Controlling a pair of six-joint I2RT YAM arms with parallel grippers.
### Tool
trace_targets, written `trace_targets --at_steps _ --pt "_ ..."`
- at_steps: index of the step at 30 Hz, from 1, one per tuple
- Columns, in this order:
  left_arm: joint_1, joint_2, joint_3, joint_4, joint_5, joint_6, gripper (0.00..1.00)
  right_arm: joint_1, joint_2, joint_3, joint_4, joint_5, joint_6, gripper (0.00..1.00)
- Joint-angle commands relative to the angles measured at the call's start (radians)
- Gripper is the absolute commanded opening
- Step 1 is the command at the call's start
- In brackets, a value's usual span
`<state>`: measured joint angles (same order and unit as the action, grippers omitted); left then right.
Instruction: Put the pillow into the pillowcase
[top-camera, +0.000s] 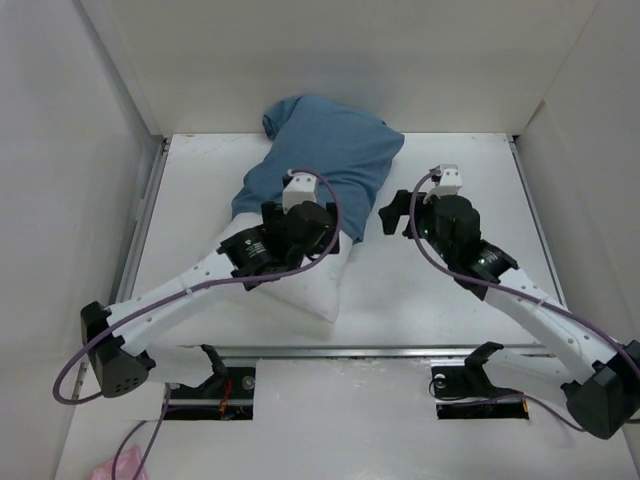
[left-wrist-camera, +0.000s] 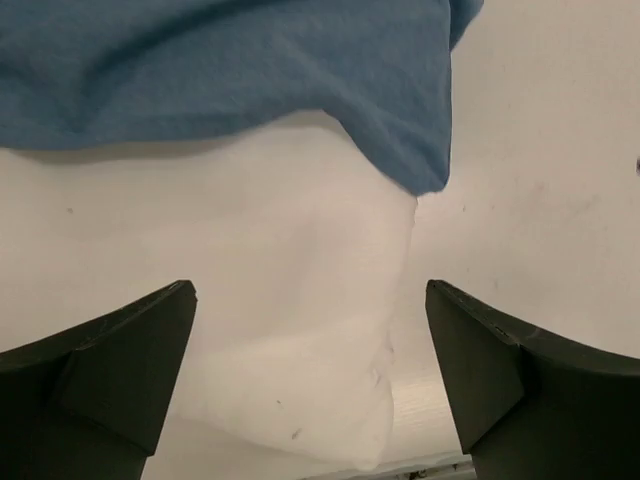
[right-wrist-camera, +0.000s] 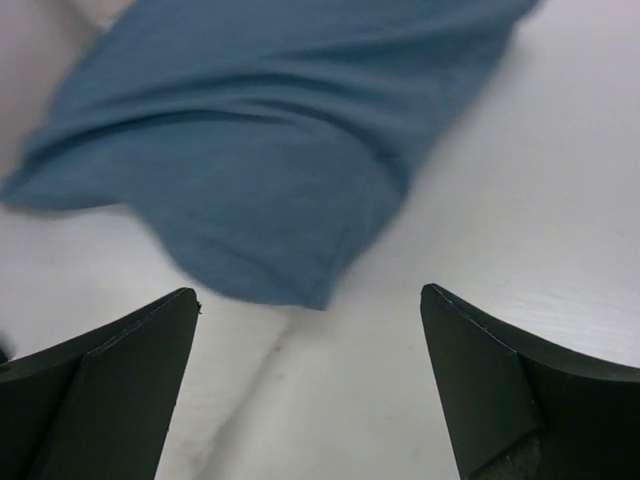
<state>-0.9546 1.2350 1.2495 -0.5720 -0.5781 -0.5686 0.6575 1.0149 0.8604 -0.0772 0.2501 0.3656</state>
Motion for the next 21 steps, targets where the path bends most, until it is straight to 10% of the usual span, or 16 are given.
trace_targets --at_steps 1,13,15,16,17,21 --pt "-0.047 0.09 -0.028 -0.064 0.017 -0.011 1.0 -0.136 0.043 0.012 -0.098 -0.098 0.073 0.98" --pt "-0.044 0.636 0.151 -0.295 -0.259 -0.252 1.0 -0.183 0.086 -0.046 -0.007 -0.282 0.029 0.98" --pt "-0.033 0.713 0.169 -0.295 -0.269 -0.261 0.81 -0.183 0.1 -0.078 0.02 -0.282 0.007 0.98" --pt "-0.024 0.727 0.169 -0.295 -0.285 -0.273 0.23 -0.183 0.1 -0.089 0.042 -0.291 -0.002 0.98" --pt "-0.024 0.736 0.179 -0.304 -0.295 -0.318 0.0 -0.174 0.117 -0.099 0.057 -0.302 -0.002 0.98" --pt "-0.015 0.696 0.203 -0.353 -0.345 -0.37 0.0 -0.135 0.189 -0.144 0.146 -0.311 -0.053 0.95"
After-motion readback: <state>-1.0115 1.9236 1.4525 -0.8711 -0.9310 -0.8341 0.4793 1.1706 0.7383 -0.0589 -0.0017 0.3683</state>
